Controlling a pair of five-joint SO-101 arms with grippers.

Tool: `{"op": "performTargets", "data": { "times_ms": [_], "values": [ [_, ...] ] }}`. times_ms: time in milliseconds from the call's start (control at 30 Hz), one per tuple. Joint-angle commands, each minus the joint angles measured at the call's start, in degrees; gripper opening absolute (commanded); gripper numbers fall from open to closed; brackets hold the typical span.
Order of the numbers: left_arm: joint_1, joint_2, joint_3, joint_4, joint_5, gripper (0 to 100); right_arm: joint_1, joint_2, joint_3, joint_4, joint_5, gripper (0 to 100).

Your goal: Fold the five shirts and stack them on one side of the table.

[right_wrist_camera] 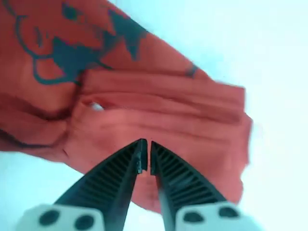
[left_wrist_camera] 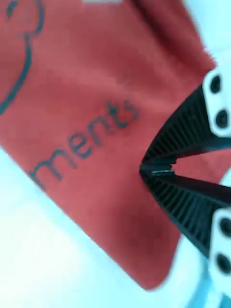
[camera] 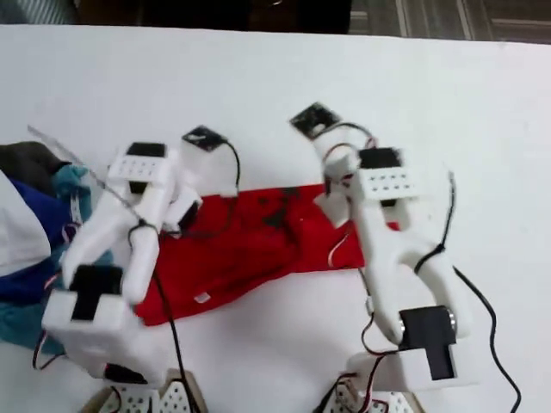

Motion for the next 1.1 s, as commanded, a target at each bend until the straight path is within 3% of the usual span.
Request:
{"op": "performTargets", "data": {
  "times_ms": [0,167,433,733,833,933,1067],
  "values": [
    [-1.1,6.4,-3.8,-2.2,1.5,3,-2.5,-2.5,2.8,-4.9,-1.8,2.2],
    [-3.3,11.4,-8.5,-1.3,1.5,3,-2.4,-2.4,10.7,-11.5,-1.1,2.2],
    [-3.0,8.4,-12.0,5.5,1.4,3,-1.8,-3.2,15.9,-15.6,-1.1,2.1],
    [-5.7,-8.9,-12.5,16.5,1.4,3,-1.8,-11.4,2.8,-3.2,-1.7,2.6],
    [-9.8,-11.3,-11.3,16.6,2.5,3,-1.7,-15.3,1.0,2.7,-1.6,8.8],
    [-12.8,-10.5,-8.6,15.2,5.2,10,0.5,-18.9,1.0,5.5,-1.1,16.3],
    [-13.7,-8.6,-2.6,9.8,8.5,21,6.8,-22.1,1.0,6.2,-1.1,14.7]
  ]
}}
